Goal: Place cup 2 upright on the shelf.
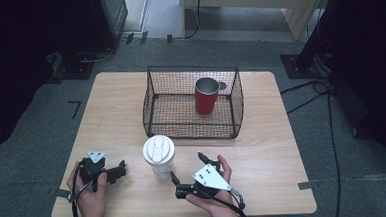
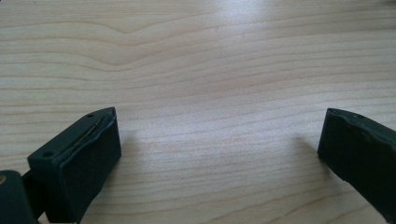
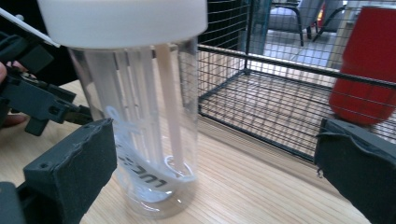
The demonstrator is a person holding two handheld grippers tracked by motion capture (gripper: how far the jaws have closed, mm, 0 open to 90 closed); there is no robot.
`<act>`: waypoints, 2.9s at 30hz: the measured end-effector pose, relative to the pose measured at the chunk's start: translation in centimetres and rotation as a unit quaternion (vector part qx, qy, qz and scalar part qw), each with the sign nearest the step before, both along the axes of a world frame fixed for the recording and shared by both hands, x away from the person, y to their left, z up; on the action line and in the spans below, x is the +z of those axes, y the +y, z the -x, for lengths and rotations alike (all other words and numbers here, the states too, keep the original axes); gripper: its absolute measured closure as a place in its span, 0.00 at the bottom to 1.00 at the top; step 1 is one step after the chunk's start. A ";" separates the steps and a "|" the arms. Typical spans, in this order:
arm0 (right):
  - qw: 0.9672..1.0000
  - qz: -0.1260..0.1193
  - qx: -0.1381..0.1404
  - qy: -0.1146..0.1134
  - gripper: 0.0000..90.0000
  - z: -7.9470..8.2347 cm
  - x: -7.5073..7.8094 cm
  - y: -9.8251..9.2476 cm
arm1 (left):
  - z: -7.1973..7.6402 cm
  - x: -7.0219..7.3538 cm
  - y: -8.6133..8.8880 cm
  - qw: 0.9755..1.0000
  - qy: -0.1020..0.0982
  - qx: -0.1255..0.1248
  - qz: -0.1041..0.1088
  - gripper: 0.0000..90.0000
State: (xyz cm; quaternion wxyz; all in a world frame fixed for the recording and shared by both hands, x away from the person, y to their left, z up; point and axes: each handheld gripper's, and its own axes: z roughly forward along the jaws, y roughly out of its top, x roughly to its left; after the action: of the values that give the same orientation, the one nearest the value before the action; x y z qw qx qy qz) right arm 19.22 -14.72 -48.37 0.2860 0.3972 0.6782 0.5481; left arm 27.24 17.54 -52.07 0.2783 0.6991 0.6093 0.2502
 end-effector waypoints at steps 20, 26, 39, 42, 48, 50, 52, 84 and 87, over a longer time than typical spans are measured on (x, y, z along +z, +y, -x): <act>1.000 -0.014 0.019 -0.011 0.00 -1.1 0.8 3.6 | 0.0 0.0 0.0 1.000 0.000 0.000 0.000 0.00; 1.000 -0.014 0.015 -0.008 0.00 -1.9 1.1 4.7 | 0.0 0.0 0.0 1.000 0.000 0.000 0.000 0.00; 1.000 -0.011 0.006 -0.002 0.00 -3.4 1.3 6.2 | 0.0 0.0 0.0 1.000 0.000 0.000 0.000 0.00; 1.000 -0.011 0.003 -0.005 0.00 -3.6 1.5 6.4 | 0.0 0.0 0.0 1.000 0.000 0.000 0.000 0.00; 1.000 -0.008 -0.001 -0.008 0.00 -3.9 1.6 6.7 | 0.0 0.0 0.0 1.000 0.000 0.000 0.000 0.00; 1.000 -0.008 -0.002 -0.008 0.00 -4.0 1.6 6.8 | 0.0 0.0 0.0 1.000 0.000 0.000 0.000 0.00; 1.000 -0.008 -0.002 -0.008 0.00 -4.0 1.6 6.8 | 0.0 0.0 0.0 1.000 0.000 0.000 0.000 0.00; 0.999 -0.033 -0.011 -0.042 0.18 -3.4 3.1 5.8 | 0.0 0.0 0.0 1.000 0.000 0.000 0.000 0.00; 0.998 -0.039 -0.016 -0.051 0.18 -3.4 4.0 5.2 | 0.0 0.0 0.0 1.000 0.000 0.000 0.000 0.00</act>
State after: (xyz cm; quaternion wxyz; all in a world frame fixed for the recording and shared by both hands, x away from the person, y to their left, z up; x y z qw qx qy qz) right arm 22.58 -9.49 -44.38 0.3132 0.3905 0.6341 0.5893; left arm 27.25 17.55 -52.07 0.2780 0.6992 0.6092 0.2504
